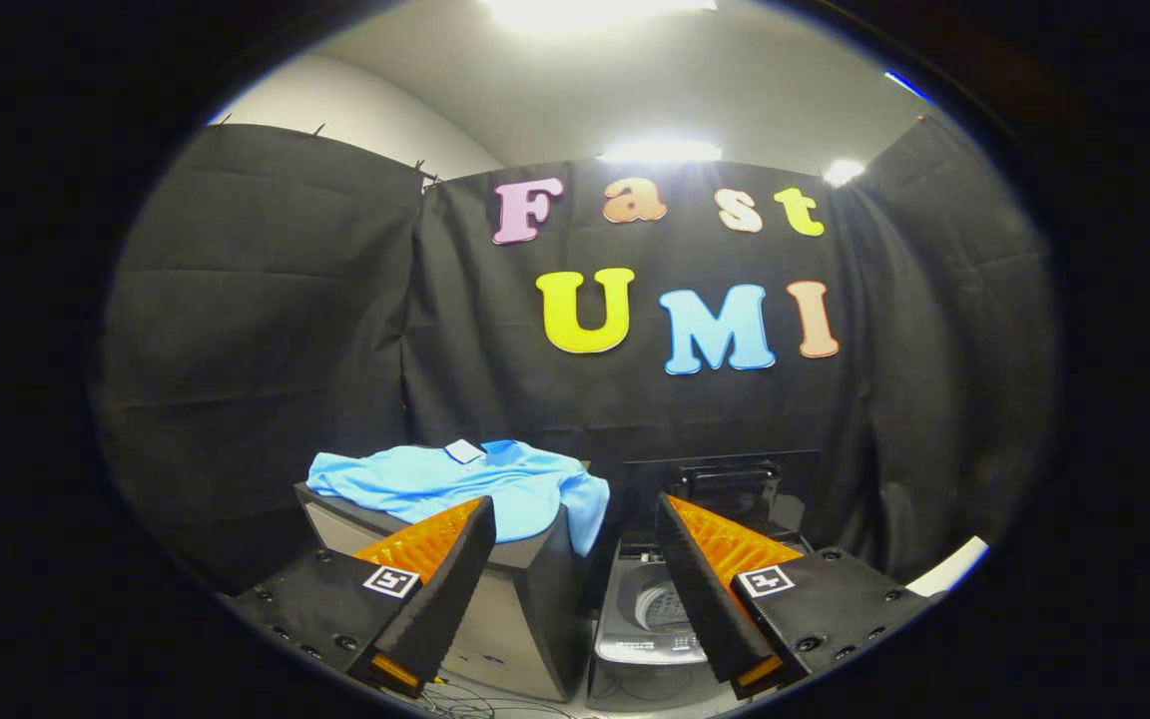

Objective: Put the clothes into the washing machine and then close the washing machine lid.

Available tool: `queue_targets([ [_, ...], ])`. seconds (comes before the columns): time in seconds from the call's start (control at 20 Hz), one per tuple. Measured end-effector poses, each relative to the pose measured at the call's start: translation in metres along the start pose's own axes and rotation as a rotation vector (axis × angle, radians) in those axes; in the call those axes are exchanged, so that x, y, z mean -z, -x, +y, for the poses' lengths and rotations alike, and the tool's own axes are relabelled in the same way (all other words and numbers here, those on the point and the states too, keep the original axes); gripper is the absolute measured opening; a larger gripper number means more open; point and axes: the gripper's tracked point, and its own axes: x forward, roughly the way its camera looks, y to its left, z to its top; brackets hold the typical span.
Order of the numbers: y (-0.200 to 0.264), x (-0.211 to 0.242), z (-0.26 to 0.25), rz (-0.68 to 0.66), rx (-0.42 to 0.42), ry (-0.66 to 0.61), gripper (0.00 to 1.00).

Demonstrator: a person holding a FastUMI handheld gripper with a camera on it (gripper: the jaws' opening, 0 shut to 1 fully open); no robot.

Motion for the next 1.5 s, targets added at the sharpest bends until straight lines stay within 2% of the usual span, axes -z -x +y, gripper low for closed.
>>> queue_targets([
  [0.85,-0.124,-0.005,0.073,0.074,-0.199,0.047,1.0],
  [1.15,-0.163,0.002,0.106,0.152,-0.279,0.062,1.0],
  [1.5,-0.211,0.036,0.134,0.337,-0.342,0.088,1.0],
])
